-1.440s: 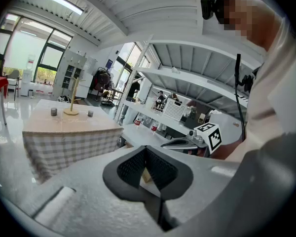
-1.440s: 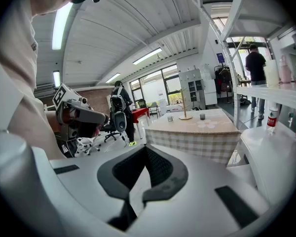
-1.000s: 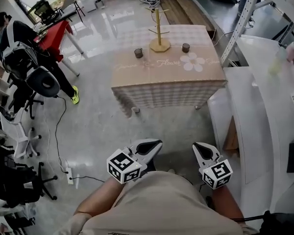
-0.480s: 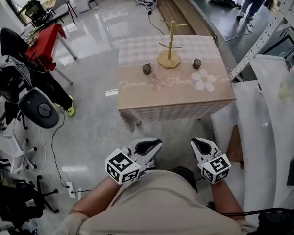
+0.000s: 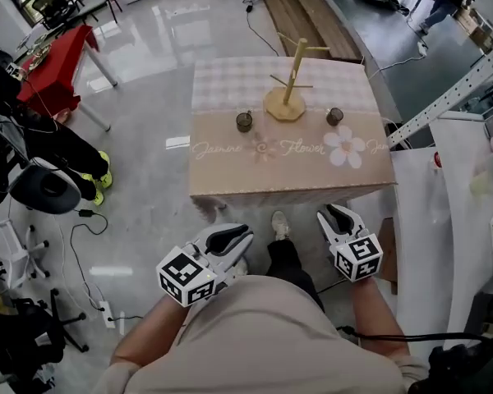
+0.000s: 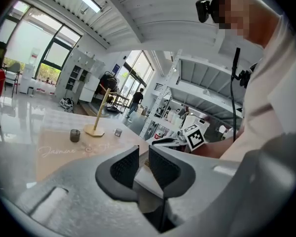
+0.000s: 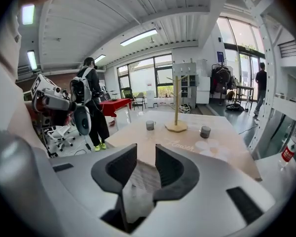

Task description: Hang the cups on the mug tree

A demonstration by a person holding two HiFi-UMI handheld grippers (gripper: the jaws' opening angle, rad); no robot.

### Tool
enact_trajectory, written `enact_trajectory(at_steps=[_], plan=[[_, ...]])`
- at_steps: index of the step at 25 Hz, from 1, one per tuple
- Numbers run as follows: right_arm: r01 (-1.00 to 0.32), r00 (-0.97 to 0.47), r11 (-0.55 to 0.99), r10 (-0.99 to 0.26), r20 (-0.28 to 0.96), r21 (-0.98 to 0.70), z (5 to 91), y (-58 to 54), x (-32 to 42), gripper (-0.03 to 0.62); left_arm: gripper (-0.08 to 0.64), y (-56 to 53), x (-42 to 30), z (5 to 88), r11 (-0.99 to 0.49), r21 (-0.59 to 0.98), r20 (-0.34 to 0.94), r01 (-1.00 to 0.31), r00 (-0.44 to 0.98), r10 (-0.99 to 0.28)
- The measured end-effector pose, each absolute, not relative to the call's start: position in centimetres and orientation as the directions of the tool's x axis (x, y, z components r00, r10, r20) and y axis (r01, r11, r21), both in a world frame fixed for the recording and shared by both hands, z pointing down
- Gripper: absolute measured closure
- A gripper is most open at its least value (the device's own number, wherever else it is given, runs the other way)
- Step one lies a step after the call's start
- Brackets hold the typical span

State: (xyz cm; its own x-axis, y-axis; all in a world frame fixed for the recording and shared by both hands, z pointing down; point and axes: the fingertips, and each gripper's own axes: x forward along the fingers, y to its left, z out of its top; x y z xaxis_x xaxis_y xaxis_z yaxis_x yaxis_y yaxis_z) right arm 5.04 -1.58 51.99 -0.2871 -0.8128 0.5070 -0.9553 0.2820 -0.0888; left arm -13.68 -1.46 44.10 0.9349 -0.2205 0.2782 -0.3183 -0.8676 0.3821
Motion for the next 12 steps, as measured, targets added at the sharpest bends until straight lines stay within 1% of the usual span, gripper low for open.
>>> enact_trajectory(at_steps=[5,12], plan=[[-0.966,-0.243,0.249,-0.801,0.547,-0.064,55.5,-9.6,12.4,0.451,0.512,-6.9,-11.6,43.9,-0.834,0.368,0.311,-0.410,0.900,-0.306],[-0.971,-0.198,0.240,-0.771,0.605,-0.012,60.4,-20.1,22.9,0.412,0.516,-13.9,-6.3,42.2,-0.797,0.330,0.330,-0.505,0.853,-0.404]])
